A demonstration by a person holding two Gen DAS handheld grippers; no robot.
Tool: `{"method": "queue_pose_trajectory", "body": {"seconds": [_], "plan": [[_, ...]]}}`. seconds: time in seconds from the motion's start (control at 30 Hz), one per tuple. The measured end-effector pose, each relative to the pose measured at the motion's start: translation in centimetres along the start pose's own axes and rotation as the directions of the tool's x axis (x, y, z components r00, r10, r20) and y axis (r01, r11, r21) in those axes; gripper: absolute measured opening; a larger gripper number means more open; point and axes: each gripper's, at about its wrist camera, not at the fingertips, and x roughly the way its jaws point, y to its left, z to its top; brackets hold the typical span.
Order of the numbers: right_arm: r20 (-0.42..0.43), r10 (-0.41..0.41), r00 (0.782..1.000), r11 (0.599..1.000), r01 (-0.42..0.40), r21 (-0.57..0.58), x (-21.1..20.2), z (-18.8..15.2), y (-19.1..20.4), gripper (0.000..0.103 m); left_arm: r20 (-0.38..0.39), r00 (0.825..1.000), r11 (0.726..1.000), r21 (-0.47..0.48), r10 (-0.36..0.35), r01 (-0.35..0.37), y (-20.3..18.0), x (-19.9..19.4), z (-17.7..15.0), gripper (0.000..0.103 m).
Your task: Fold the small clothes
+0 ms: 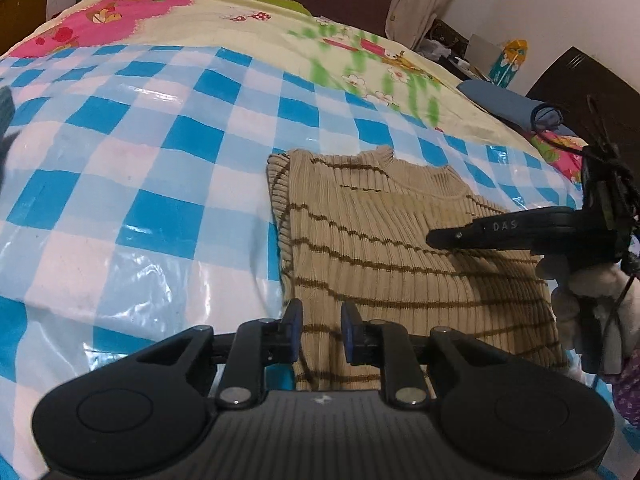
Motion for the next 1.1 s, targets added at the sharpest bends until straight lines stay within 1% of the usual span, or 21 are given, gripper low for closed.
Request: {"method": "queue_pose_trajectory", "body": {"seconds": [0.1, 0.17, 0.27, 0.37, 0.43, 0.47, 0.53, 0.57, 0.6, 0.67, 0.7, 0.73, 0.8, 0.83, 0.9, 1.0, 1.03, 1.1], "plan": [[0.045, 0.023, 0.999, 1.000, -0.023, 0.003, -2.0, -0.1, -0.4, 0.004, 0.035, 0.999, 1.000, -0.005, -0.025, 0.025, -0.1, -0.7, 0.2, 0.026], [0.089, 0.053, 0.995, 0.998, -0.054, 0.015, -3.5, 0.7, -0.5, 0.003, 0.067, 0.997, 0.999, -0.004, -0.046, 0.046, -0.3, -1.2, 0.7, 0.027], [0.180, 0.073, 0.981, 0.996, -0.079, 0.028, -5.4, 2.2, -0.2, 0.003, 0.117, 0.991, 0.998, 0.015, -0.063, 0.062, -0.9, -1.6, 1.4, 0.033], [0.232, 0.041, 0.972, 0.996, -0.057, 0.062, -4.8, 3.4, -0.3, 0.003, 0.150, 0.986, 0.997, 0.029, -0.075, 0.071, -1.6, -1.0, 1.9, 0.034], [0.225, 0.006, 0.974, 0.997, -0.025, 0.078, -3.4, 3.4, -0.6, 0.003, 0.146, 0.985, 0.996, 0.030, -0.089, 0.086, -1.9, 0.0, 1.8, 0.034], [0.212, -0.016, 0.977, 0.997, -0.001, 0.079, -2.3, 3.3, -0.7, 0.003, 0.139, 0.988, 0.997, 0.046, -0.074, 0.068, -2.2, 0.8, 1.6, 0.034], [0.177, -0.049, 0.983, 0.997, 0.038, 0.066, -0.3, 2.6, -0.9, 0.003, 0.093, 0.996, 0.993, 0.118, 0.011, -0.022, -2.7, 2.6, 0.9, 0.034], [0.155, -0.052, 0.987, 0.997, 0.044, 0.057, 0.6, 2.1, -1.0, 0.003, 0.062, 0.997, 0.988, 0.142, 0.049, -0.058, -2.8, 3.3, 0.5, 0.034], [0.137, -0.057, 0.989, 0.997, 0.051, 0.052, 1.3, 1.7, -1.1, 0.003, 0.052, 0.995, 0.984, 0.153, 0.080, -0.087, -2.7, 3.7, 0.0, 0.034], [0.133, -0.053, 0.990, 0.998, 0.047, 0.049, 1.8, 1.1, -1.3, 0.004, 0.041, 0.993, 0.978, 0.173, 0.113, -0.118, -2.4, 3.6, -0.6, 0.034], [0.135, -0.045, 0.990, 0.998, 0.038, 0.053, 1.7, 1.1, -1.5, 0.004, 0.033, 0.988, 0.973, 0.172, 0.148, -0.152, -2.1, 3.4, -0.9, 0.036], [0.136, -0.038, 0.990, 0.998, 0.030, 0.059, 1.7, 1.1, -1.6, 0.004, 0.026, 0.986, 0.973, 0.164, 0.162, -0.165, -1.8, 3.3, -1.1, 0.037], [0.132, -0.023, 0.991, 0.997, 0.013, 0.076, 1.7, 1.3, -1.8, 0.005, 0.007, 0.989, 0.981, 0.123, 0.150, -0.149, -0.8, 3.0, -1.6, 0.037], [0.125, -0.012, 0.992, 0.997, 0.002, 0.081, 1.7, 1.3, -2.0, 0.006, 0.011, 0.989, 0.983, 0.105, 0.150, -0.150, -0.6, 2.7, -1.7, 0.037], [0.121, 0.008, 0.993, 0.995, -0.020, 0.098, 1.4, 1.4, -2.2, 0.010, 0.044, 0.988, 0.984, 0.093, 0.150, -0.153, -0.8, 1.8, -1.6, 0.037], [0.143, 0.032, 0.989, 0.991, -0.050, 0.123, 0.2, 1.6, -2.6, 0.011, 0.105, 0.980, 0.981, 0.082, 0.167, -0.176, -1.2, 0.3, -1.1, 0.036], [0.162, 0.037, 0.986, 0.990, -0.058, 0.128, -0.6, 1.7, -2.7, 0.011, 0.125, 0.978, 0.980, 0.088, 0.170, -0.181, -1.6, -0.2, -0.9, 0.036], [0.200, 0.051, 0.978, 0.990, -0.076, 0.122, -2.2, 1.9, -2.8, 0.011, 0.164, 0.975, 0.977, 0.126, 0.150, -0.171, -2.8, -1.0, -0.4, 0.037]]}}
